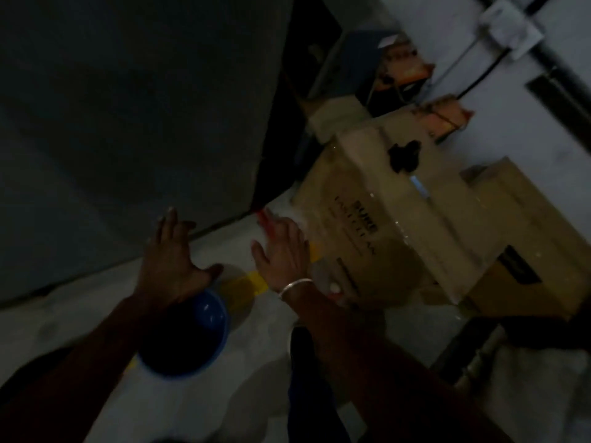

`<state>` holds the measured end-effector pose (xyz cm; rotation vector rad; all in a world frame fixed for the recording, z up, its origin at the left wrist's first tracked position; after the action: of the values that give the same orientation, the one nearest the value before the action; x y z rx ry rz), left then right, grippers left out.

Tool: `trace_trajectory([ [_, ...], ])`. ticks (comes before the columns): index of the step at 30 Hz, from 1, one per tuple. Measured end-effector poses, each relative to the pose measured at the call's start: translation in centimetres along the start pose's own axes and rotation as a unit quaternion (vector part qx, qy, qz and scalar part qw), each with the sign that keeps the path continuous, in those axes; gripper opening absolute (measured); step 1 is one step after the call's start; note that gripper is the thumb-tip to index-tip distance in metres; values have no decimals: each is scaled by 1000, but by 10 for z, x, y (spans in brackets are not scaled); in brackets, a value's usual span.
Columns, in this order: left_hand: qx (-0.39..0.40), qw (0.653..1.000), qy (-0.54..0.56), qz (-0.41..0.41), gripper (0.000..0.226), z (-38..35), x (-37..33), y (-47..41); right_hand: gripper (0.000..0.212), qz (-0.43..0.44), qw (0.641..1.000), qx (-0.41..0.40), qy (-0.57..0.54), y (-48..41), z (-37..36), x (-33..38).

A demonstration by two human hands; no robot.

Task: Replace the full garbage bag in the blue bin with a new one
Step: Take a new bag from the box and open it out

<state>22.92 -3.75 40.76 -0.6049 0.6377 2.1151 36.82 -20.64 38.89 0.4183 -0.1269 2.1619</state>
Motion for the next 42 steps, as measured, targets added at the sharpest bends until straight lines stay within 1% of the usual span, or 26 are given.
trace_trajectory([
  [3, 19, 999, -6, -35, 110, -37, -74, -49, 65, -62, 996, -60, -16, -41, 43, -81],
  [5, 27, 999, -7, -47, 112, -75, -117, -81, 66, -96, 991, -92, -8, -71, 68, -139],
  [7, 28, 997, 13, -67, 111, -117, -155, -110, 59, -118, 985, -124, -16, -106, 86, -199],
  [10, 68, 993, 77, -62, 103, -181, -215, -145, 47, -151, 978, -137, -47, -163, 111, -282],
  [13, 108, 989, 86, -52, 82, -231, -273, -186, 43, -213, 962, -146, -88, -224, 130, -360],
  [14, 103, 989, 83, -59, 72, -246, -291, -204, 41, -229, 954, -161, -110, -243, 135, -386],
  [16, 63, 991, 75, -89, 53, -269, -326, -246, 43, -241, 944, -179, -138, -275, 141, -429],
  [17, 46, 991, 71, -107, 49, -278, -345, -268, 47, -245, 943, -170, -149, -287, 142, -446],
  [19, 19, 984, 72, -159, 49, -296, -385, -313, 58, -233, 950, -120, -171, -308, 140, -471],
  [20, 19, 980, 69, -184, 50, -306, -404, -333, 63, -226, 951, -88, -193, -316, 138, -480],
  [22, 38, 977, 41, -208, 53, -322, -438, -372, 69, -224, 939, -48, -257, -325, 132, -490],
  [23, 53, 976, 17, -210, 54, -331, -449, -389, 68, -229, 931, -50, -278, -328, 129, -492],
  [24, 66, 975, -8, -211, 52, -339, -457, -403, 62, -235, 926, -62, -289, -329, 126, -494],
  [26, 80, 976, -40, -201, 41, -353, -463, -422, 48, -245, 921, -75, -294, -329, 121, -499],
  [28, 78, 983, -23, -168, 31, -357, -465, -429, 49, -256, 908, -62, -327, -328, 122, -502],
  [30, 90, 988, -8, -124, 30, -354, -467, -427, 48, -274, 872, -39, -404, -325, 123, -505],
  [32, 120, 988, 20, -92, 36, -349, -469, -420, 43, -273, 840, 18, -469, -318, 131, -500],
  [33, 141, 986, 47, -80, 41, -345, -470, -415, 50, -264, 824, 31, -501, -315, 134, -498],
  [34, 163, 980, 93, -67, 45, -339, -470, -411, 59, -273, 791, 28, -547, -309, 139, -495],
  [35, 187, 969, 155, -45, 48, -333, -471, -407, 60, -274, 745, 11, -608, -304, 142, -491],
  [36, 205, 951, 229, -22, 51, -325, -472, -403, 48, -279, 719, 12, -637, -296, 149, -484],
  [37, 225, 931, 286, 0, 53, -315, -474, -397, 38, -277, 684, 29, -674, -290, 153, -480],
  [38, 241, 916, 319, 18, 54, -306, -478, -394, 39, -274, 683, 45, -676, -283, 161, -475],
  [40, 284, 896, 337, 40, 48, -289, -487, -385, 51, -253, 704, 67, -660, -272, 175, -466],
  [41, 303, 890, 338, 50, 44, -282, -493, -380, 49, -237, 709, 70, -661, -268, 182, -461],
  [42, 311, 883, 345, 66, 44, -281, -494, -377, 41, -226, 720, 68, -653, -265, 189, -458],
])
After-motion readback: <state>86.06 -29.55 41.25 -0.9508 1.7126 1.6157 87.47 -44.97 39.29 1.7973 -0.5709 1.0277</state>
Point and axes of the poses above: each hand's wrist, its own y-axis away from the middle knuckle, its own z-axis out of the back of the hand, x = y × z, the point moved 1 cm from there along -y, towards the middle knuckle, and after that the axes turned 3 degrees about x, right-handed, at the moved point
